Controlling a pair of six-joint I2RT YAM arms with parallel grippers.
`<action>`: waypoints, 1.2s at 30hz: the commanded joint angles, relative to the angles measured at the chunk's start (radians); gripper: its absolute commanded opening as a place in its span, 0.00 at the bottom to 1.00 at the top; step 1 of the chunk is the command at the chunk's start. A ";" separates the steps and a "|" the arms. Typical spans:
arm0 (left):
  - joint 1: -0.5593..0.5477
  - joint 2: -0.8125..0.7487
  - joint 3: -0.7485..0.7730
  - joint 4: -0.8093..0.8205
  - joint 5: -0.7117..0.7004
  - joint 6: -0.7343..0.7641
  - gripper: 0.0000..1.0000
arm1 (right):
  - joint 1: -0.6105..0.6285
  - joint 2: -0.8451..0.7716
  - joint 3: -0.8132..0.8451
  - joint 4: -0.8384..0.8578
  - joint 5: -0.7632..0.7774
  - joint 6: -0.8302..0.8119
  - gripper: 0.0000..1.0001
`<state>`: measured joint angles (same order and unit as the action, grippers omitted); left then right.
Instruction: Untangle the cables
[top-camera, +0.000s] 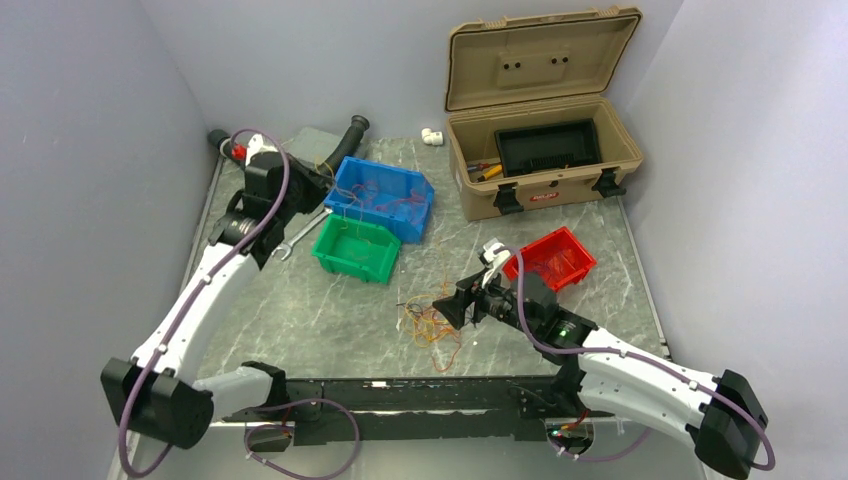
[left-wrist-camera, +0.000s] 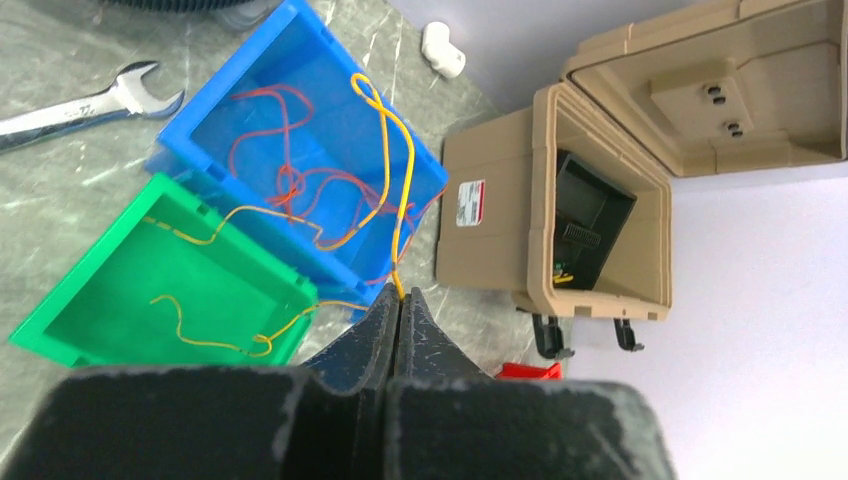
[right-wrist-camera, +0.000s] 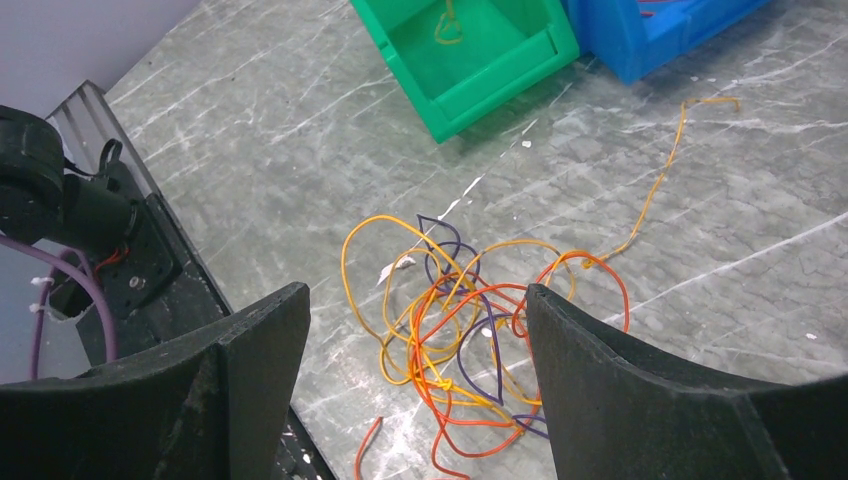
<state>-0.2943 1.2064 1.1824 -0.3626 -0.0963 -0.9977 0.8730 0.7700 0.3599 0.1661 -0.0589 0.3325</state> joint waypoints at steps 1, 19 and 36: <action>-0.017 -0.099 -0.088 -0.013 0.009 0.038 0.00 | -0.002 0.022 0.055 0.038 0.004 -0.015 0.81; -0.081 0.147 -0.078 -0.169 -0.143 0.270 0.00 | -0.001 -0.001 0.060 0.013 0.011 -0.005 0.81; -0.150 0.584 0.160 -0.358 -0.290 0.382 0.00 | -0.002 0.005 0.054 0.001 0.026 -0.003 0.81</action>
<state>-0.4385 1.7222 1.2919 -0.6285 -0.3252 -0.6228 0.8726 0.7750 0.3817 0.1581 -0.0547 0.3317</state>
